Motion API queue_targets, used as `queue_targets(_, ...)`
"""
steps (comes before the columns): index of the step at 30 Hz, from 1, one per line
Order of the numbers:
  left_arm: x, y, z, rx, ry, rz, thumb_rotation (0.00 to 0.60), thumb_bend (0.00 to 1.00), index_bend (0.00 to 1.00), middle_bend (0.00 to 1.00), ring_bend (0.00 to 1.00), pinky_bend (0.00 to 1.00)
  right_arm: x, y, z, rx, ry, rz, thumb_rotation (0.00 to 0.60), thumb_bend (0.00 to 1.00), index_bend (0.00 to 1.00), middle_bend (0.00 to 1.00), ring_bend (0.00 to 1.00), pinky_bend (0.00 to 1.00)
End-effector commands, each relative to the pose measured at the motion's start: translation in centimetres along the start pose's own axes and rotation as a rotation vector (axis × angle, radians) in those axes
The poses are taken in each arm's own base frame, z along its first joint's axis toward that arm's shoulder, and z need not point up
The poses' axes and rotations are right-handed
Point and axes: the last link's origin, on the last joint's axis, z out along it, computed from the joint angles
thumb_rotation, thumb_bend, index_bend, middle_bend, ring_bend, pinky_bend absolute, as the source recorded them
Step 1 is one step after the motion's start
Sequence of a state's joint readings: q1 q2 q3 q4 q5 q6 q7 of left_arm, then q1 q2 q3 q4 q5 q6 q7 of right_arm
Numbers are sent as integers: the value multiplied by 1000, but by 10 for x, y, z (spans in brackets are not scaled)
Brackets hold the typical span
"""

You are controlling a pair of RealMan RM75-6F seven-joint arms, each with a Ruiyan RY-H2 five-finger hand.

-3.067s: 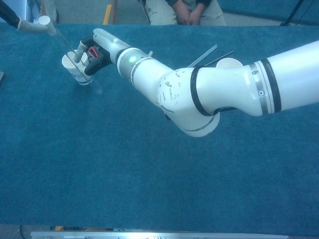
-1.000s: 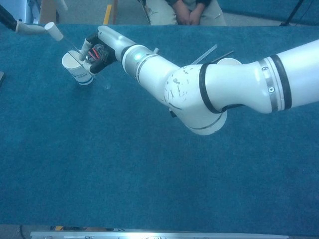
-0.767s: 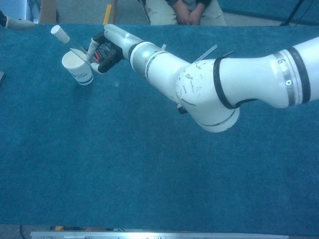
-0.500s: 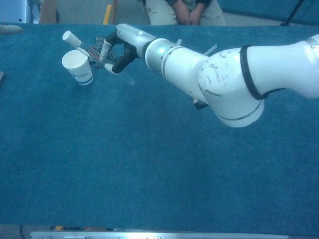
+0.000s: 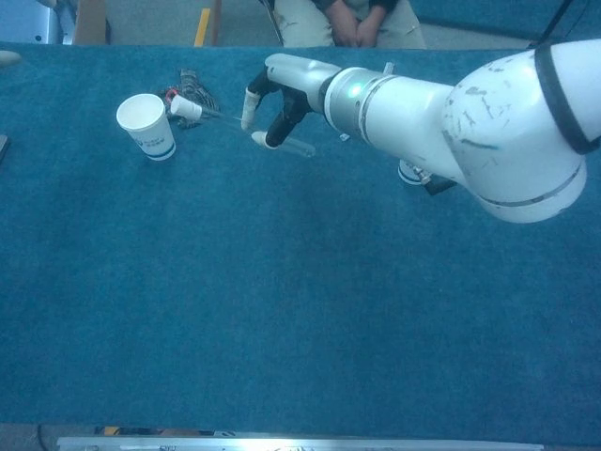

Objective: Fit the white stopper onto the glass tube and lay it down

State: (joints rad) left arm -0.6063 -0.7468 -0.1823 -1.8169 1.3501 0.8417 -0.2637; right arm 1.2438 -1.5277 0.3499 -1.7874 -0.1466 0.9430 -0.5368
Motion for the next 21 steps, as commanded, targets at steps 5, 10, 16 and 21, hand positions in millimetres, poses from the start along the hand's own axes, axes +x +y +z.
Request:
queue_targets(5,-6,-3,-6,-10,18,-11,597,323,222,0,0,0,-13,8,3,-47,-49,-62,600,371,669,242,73,181)
queue_targets(10,-10,-5,-12,-19,29,-22,598,323,222,0,0,0,-31,18,11,-78,-76,-95,600,371,670,242,73,181)
queue_targets(16,-10,-8,-16,-28,46,-44,597,324,222,0,0,0,-52,23,22,-82,-87,-121,600,371,670,242,73,181)
queue_targets(21,-12,-11,-19,-29,51,-62,597,326,222,0,0,0,-66,27,26,-81,-97,-114,600,367,670,242,73,181)
